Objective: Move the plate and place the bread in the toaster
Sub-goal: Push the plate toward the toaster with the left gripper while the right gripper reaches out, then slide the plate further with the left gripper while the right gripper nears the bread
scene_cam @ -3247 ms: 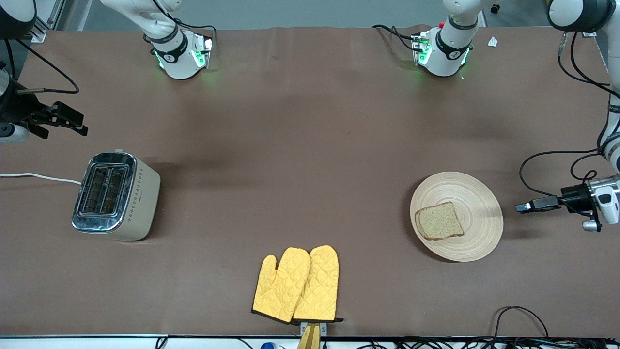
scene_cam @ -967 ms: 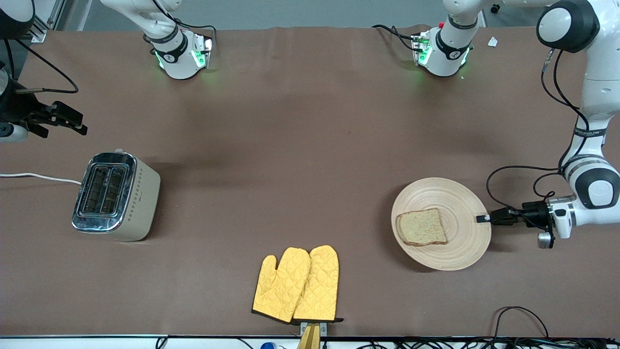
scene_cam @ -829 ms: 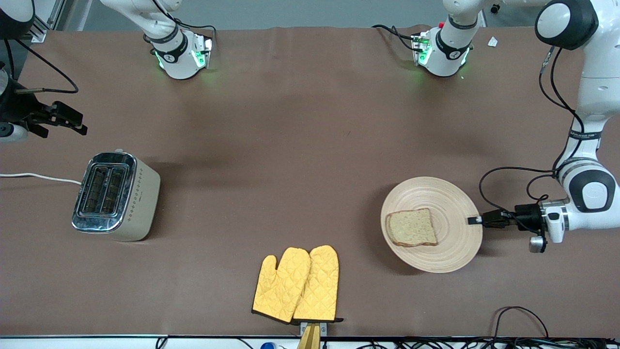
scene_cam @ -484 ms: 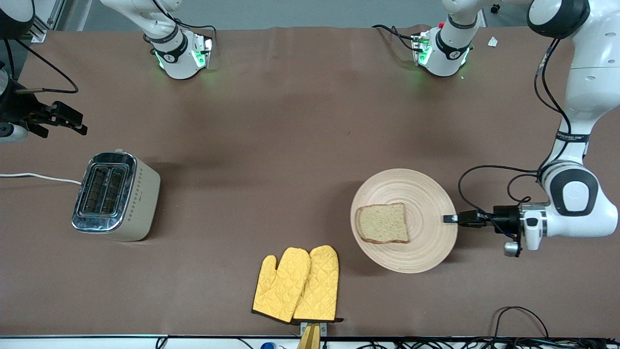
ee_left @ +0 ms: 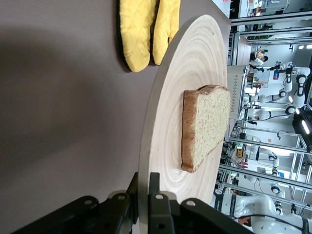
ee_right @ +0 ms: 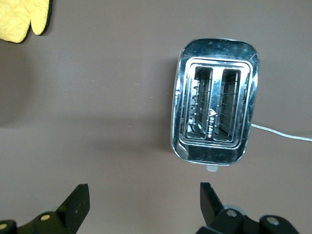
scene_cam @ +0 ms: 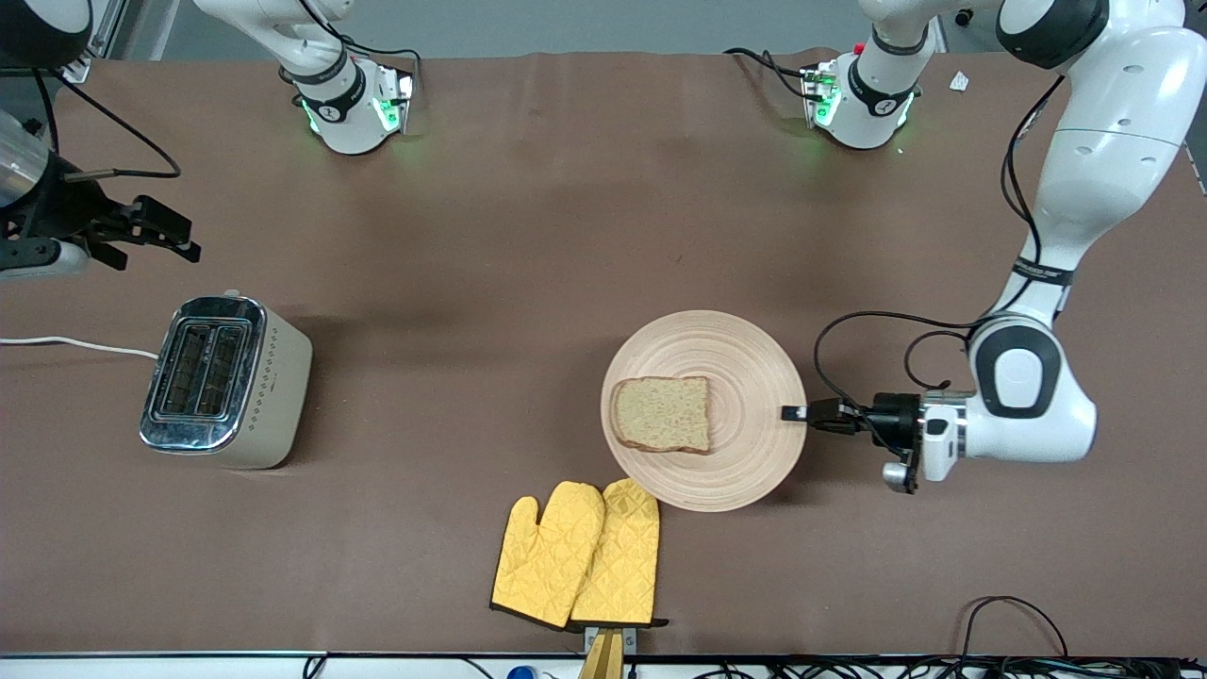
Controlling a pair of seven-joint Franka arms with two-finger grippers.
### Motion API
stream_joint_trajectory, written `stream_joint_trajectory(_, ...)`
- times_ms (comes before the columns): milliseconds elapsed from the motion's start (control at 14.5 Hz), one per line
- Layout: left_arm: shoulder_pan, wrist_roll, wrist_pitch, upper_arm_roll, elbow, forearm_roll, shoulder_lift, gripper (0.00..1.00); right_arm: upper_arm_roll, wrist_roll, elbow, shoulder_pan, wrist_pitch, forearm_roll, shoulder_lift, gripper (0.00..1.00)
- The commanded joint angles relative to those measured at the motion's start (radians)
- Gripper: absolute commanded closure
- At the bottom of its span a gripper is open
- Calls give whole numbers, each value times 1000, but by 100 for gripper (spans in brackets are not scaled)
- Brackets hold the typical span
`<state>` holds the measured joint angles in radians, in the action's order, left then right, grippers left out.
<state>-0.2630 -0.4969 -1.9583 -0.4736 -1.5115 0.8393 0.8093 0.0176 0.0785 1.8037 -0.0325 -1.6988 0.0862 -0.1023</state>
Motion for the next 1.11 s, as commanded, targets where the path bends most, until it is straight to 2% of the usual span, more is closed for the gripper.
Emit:
stream_joint_trajectory(0,19,1,-88,-65,-68,43,-18,100,-1,-46,41,38,-63,12,12,0)
stream_joint_trajectory(138,28,0,-134,-114,-93,78,-10,100,1,-119,69,89,-142,13,41,0)
stream_joint_trajectory(484,129,-18,-272,-119,-157,99,2,100,1,-210,71,167,-274,15,183,0)
stream_joint_trajectory(691,151,-72,-342,-120,-190,103,33,99,-2,-198,54,146,-341,142,301,0)
stream_joint_trajectory(829,168,-115,-364,-120,-199,112,47,99,-5,-203,43,166,-386,136,345,0)
stream_joint_trajectory(1036,211,-253,-412,-119,-208,257,74,99,-2,-209,49,178,-459,139,409,0)
